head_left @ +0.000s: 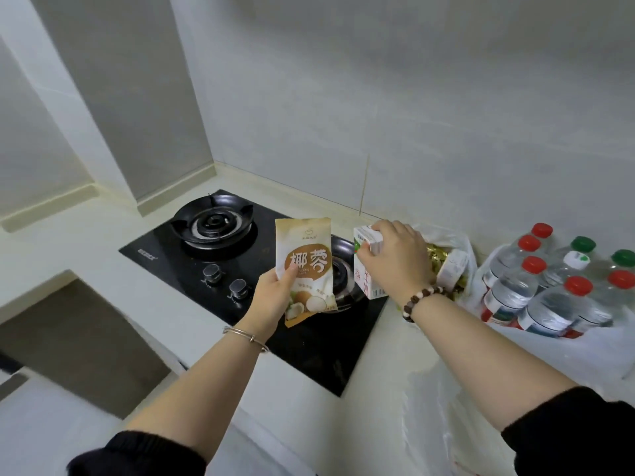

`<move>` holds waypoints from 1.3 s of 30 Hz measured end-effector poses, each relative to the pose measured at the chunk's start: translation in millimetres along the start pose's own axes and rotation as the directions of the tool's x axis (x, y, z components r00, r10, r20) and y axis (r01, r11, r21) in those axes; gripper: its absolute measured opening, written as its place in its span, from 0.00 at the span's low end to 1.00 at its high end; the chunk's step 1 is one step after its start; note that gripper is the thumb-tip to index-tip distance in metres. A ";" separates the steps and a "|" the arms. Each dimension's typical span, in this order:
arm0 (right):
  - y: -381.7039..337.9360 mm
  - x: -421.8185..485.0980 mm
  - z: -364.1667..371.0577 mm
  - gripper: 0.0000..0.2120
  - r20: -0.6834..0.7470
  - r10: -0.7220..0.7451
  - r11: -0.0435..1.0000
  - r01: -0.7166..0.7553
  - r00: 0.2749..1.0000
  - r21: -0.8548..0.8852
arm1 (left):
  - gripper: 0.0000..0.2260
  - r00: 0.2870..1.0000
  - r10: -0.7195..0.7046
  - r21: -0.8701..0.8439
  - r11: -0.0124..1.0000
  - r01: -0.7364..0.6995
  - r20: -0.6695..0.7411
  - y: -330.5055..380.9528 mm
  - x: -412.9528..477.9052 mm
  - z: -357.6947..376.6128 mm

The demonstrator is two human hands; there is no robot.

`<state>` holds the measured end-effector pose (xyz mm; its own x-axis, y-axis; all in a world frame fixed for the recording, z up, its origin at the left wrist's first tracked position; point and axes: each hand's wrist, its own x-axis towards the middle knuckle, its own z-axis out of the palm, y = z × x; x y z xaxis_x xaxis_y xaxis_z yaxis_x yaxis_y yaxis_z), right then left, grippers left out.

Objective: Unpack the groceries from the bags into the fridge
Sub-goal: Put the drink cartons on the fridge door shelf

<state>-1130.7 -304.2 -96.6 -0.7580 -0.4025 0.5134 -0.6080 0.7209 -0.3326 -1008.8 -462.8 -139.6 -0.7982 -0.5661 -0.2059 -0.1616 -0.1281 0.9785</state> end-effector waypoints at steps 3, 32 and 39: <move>-62.9 -0.7 9.7 0.16 0.042 -0.080 0.987 0.073 0.996 0.142 | 0.11 0.993 0.049 0.008 0.999 -0.049 -0.106 16.6 -18.3 -49.0; -584.9 -407.0 -87.0 0.11 -0.276 -0.935 -0.185 0.360 0.222 0.914 | 0.19 -0.339 -0.007 0.025 0.996 -0.090 -0.941 -46.9 -606.5 -372.9; -648.2 -500.4 -162.5 0.14 -0.384 -0.900 -0.318 0.294 0.206 0.901 | 0.17 -0.443 0.064 0.139 0.981 -0.137 -0.894 -33.6 -737.9 -396.7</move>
<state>-318.9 -478.4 -9.3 0.4822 -0.5146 0.7090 -0.2427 -0.8561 -0.4563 -184.2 -363.8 -24.8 0.8623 -0.4852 0.1446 -0.1293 0.0652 0.9895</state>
